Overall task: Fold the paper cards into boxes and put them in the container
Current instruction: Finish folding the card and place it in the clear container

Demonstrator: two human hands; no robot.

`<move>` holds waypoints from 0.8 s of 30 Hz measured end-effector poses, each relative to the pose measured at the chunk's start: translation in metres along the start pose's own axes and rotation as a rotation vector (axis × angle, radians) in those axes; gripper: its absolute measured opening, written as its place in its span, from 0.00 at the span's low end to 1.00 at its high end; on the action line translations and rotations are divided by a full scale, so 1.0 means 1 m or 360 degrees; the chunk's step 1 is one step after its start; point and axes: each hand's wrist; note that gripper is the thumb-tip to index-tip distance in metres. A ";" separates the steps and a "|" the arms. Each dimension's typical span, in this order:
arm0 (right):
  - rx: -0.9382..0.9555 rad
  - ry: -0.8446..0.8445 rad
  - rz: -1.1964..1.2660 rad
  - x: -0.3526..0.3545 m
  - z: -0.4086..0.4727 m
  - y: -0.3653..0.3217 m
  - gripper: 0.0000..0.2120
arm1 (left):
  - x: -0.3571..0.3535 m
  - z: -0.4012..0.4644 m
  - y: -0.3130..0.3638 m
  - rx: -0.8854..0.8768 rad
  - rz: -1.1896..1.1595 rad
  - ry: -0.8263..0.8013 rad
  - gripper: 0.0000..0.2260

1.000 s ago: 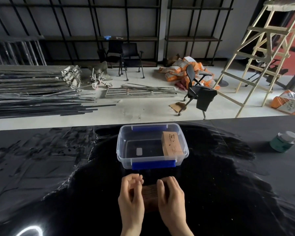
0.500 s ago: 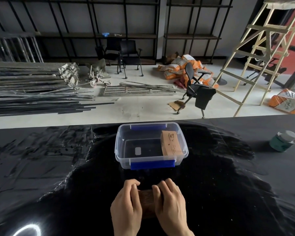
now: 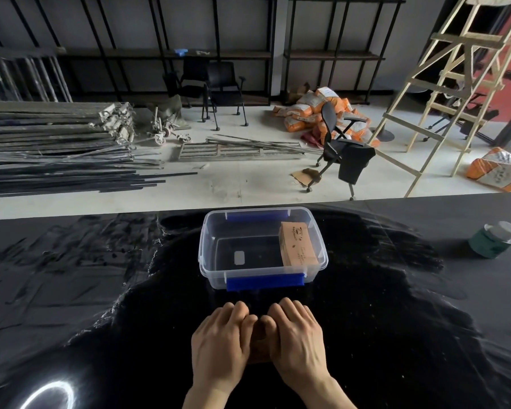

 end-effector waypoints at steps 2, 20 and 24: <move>0.0034 0.0024 -0.0009 0.002 -0.001 -0.002 0.23 | 0.001 -0.001 -0.003 -0.0063 0.0017 -0.0029 0.27; -0.0263 0.0023 0.0569 0.023 0.011 0.002 0.15 | 0.040 0.027 -0.007 0.0083 -0.0030 -0.1052 0.23; -0.1033 0.0289 0.1743 0.042 0.016 0.001 0.23 | 0.037 0.024 -0.007 0.0497 -0.0618 -0.0931 0.20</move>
Point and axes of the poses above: each hand's wrist, its own z-axis towards the middle knuckle, its own x-axis out of the back of the hand, y = z × x, and after that the axes turned 15 degrees about x, right-handed
